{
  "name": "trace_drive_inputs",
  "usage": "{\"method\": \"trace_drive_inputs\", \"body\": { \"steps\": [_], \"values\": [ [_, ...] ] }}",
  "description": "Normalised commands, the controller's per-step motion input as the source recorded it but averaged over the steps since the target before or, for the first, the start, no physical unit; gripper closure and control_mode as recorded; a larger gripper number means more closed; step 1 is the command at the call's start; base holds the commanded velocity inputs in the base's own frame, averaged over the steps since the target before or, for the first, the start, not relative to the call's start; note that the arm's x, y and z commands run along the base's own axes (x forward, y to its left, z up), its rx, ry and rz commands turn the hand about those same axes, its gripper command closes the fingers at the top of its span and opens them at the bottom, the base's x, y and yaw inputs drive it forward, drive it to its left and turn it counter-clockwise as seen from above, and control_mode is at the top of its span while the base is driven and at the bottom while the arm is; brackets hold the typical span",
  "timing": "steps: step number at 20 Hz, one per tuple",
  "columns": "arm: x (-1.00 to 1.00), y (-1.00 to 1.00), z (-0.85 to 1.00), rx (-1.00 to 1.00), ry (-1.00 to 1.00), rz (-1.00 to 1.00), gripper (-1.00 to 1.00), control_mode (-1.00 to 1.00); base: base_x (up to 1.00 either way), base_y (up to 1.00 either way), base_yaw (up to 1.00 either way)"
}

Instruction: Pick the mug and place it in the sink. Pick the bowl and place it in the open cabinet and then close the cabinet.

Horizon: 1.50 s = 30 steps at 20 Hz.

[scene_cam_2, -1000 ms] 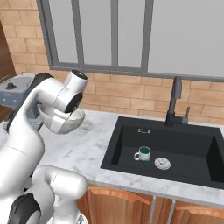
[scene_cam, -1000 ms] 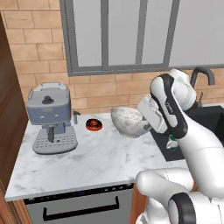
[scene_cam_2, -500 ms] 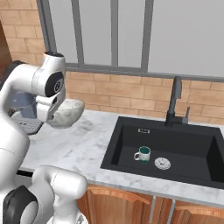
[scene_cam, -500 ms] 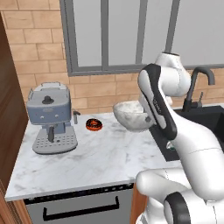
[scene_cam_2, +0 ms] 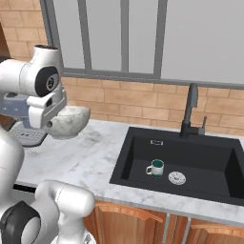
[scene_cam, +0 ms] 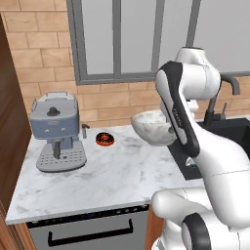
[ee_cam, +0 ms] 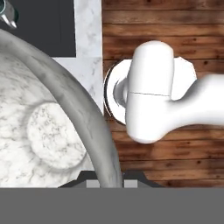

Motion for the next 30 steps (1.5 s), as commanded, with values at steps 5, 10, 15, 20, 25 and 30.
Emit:
{"method": "trace_drive_inputs", "body": {
  "steps": [5, 10, 15, 20, 25, 30],
  "values": [
    [-0.76, 0.01, 0.08, 0.0, -0.01, 0.0, 1.0, -1.0, 0.0, 0.0, 0.0],
    [-0.62, 0.08, 0.03, -0.01, -0.1, 0.04, 1.0, -1.0, 0.0, 0.0, 0.0],
    [-0.1, 0.05, 0.19, -0.15, -0.36, 0.04, 1.0, -1.0, 0.0, 0.0, 0.0],
    [-0.04, 0.07, 0.0, -0.17, -0.36, 0.01, 1.0, -1.0, 0.0, 0.0, 0.0],
    [0.0, 0.0, -0.03, -0.01, -0.05, 0.0, 1.0, 1.0, 0.0, 0.0, 0.0],
    [0.0, 0.0, 0.0, 0.0, 0.0, 0.0, 1.0, 1.0, -0.08, -0.09, 0.0]
  ]
}}
